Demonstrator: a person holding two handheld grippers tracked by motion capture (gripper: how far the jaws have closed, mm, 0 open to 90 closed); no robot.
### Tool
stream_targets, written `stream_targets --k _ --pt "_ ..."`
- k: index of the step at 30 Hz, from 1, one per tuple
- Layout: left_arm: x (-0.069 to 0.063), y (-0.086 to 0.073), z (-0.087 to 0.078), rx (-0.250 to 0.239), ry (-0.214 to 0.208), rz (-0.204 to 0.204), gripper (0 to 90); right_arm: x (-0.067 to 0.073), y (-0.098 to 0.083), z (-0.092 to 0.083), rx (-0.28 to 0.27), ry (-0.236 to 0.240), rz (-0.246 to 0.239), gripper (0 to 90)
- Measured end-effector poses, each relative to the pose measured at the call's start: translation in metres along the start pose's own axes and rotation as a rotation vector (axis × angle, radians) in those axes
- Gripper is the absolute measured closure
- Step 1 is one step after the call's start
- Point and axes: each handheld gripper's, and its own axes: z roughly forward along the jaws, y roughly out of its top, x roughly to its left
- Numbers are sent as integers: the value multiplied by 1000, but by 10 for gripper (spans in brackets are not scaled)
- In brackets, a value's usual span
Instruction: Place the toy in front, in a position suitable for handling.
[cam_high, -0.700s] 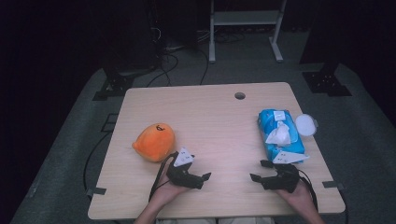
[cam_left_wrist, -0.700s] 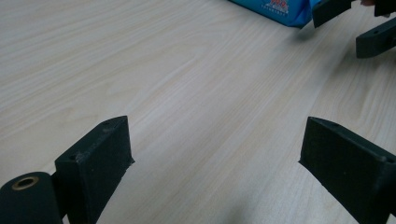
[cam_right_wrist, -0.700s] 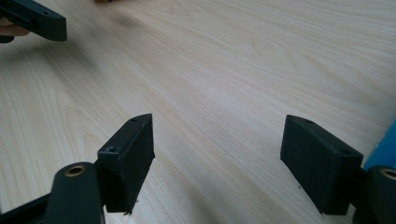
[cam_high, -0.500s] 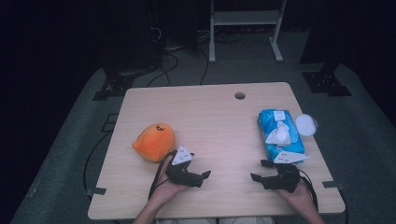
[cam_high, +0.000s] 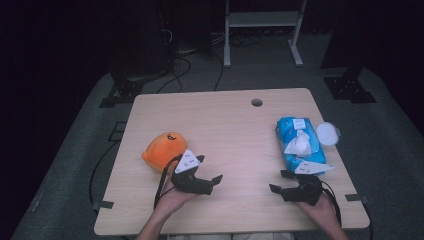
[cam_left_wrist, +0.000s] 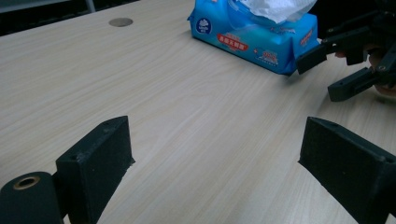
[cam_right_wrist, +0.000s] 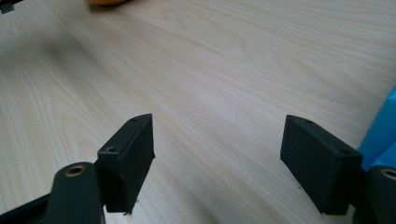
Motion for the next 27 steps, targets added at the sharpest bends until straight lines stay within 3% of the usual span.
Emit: stream_targets --k 12,19,22,27 --pt "15 10 -22 -75 65 4 88 2 1 -1 1 0 -7 247" --pt "38 10 -45 -118 155 -25 88 5 1 -1 2 -3 -17 247" --pt "50 7 -56 -139 215 -48 88 5 2 -1 2 -3 -17 247" --pt "61 3 -63 -145 256 -75 88 6 1 -1 8 2 -15 247"
